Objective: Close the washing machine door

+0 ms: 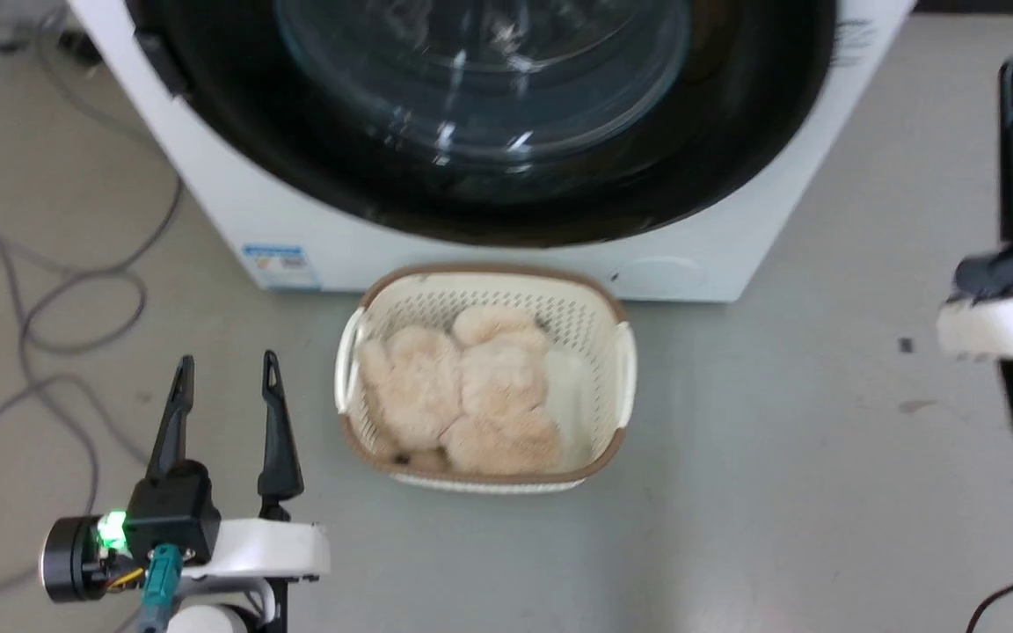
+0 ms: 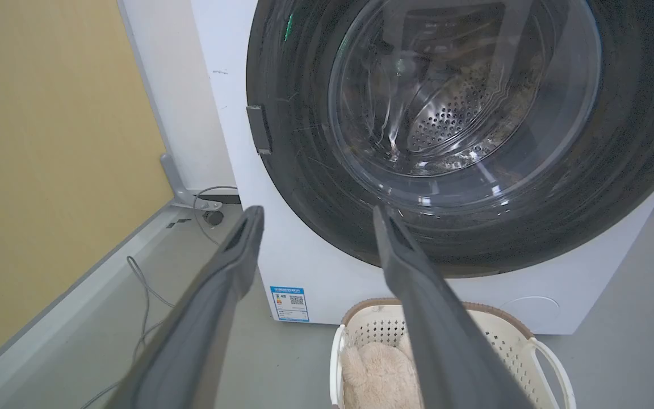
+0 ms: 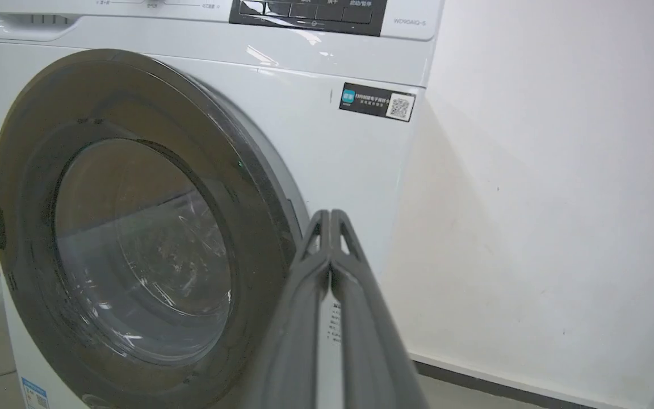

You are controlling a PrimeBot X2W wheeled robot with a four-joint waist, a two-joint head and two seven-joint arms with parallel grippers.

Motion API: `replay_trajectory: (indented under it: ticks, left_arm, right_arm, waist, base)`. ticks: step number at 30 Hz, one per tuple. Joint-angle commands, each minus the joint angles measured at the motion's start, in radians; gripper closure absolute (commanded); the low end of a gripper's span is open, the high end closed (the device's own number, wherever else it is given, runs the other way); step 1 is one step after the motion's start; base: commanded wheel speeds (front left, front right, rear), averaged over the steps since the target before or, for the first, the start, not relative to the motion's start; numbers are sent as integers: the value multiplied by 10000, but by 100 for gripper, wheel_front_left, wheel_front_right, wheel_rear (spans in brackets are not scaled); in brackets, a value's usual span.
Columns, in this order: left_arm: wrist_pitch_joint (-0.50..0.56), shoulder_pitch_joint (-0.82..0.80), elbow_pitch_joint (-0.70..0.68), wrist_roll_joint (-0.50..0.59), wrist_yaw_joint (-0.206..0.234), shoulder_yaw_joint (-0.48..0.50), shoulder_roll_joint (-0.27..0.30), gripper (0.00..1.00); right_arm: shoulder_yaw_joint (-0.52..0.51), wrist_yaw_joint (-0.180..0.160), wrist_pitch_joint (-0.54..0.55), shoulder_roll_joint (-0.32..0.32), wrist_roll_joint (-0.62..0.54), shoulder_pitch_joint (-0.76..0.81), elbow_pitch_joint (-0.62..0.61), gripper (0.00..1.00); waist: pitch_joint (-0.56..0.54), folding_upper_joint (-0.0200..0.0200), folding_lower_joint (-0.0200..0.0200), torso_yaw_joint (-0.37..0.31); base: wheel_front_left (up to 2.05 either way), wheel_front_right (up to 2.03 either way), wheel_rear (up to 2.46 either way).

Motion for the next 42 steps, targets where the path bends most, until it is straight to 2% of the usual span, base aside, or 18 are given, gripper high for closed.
replay_trajectory:
  ticks: [1,2,4,6,7,8,9,10,20,31,32,42]
  left_arm:
    - [-43,147,19,92,-7,35,31,0]
    - [-43,221,30,95,-3,44,33,0]
    - [-43,371,50,103,-1,56,41,0]
    - [-43,530,55,106,7,77,52,0]
    - [-43,618,48,103,8,89,58,0]
    - [-44,705,40,105,7,93,63,0]
    - [-44,786,34,107,10,97,65,0]
    - [-44,862,32,106,17,102,64,0]
    - [-44,1507,81,138,10,-2,58,0]
    - [-44,1708,44,61,-14,31,77,0]
    - [6,1622,48,48,-8,6,42,100]
    - [159,1576,43,59,-82,-4,20,100]
  right_arm:
    - [6,-9,-42,137,-14,303,-68,100]
    - [13,-9,-42,222,-9,515,-132,92]
    - [47,-9,-42,348,-13,957,-184,86]
    - [41,-9,-42,498,24,1375,-232,73]
    - [66,-9,-42,588,72,1599,-219,62]
    - [100,-9,-42,638,166,1799,-163,31]
    - [123,-9,-42,684,249,1974,-140,8]
    - [142,-9,-42,723,308,2155,-119,0]
    - [63,-9,-42,1318,543,3963,114,0]
    - [101,-9,-42,1782,564,5415,12,0]
    - [86,0,6,1730,537,5347,27,100]
    - [107,-1,152,1731,466,5338,-49,100]
  waist:
    - [-411,0,1,-383]
    - [-530,0,1,-466]
    - [-763,0,1,-617]
    - [-978,0,1,-757]
    - [-1086,0,1,-824]
    - [-1183,0,1,-882]
    - [-1272,0,1,-939]
    - [-1362,0,1,-997]
    - [-2184,0,1,-1293]
    - [-2456,0,1,-1448]
    - [-2459,0,1,-1448]
    - [-2461,0,1,-1376]
  base:
    - [0,0,0]
    - [0,0,0]
    - [0,0,0]
    - [0,0,0]
    - [0,0,0]
    - [0,0,0]
    - [0,0,0]
    - [0,0,0]
    - [0,0,0]
    - [0,0,0]
    - [0,0,0]
    - [0,0,0]
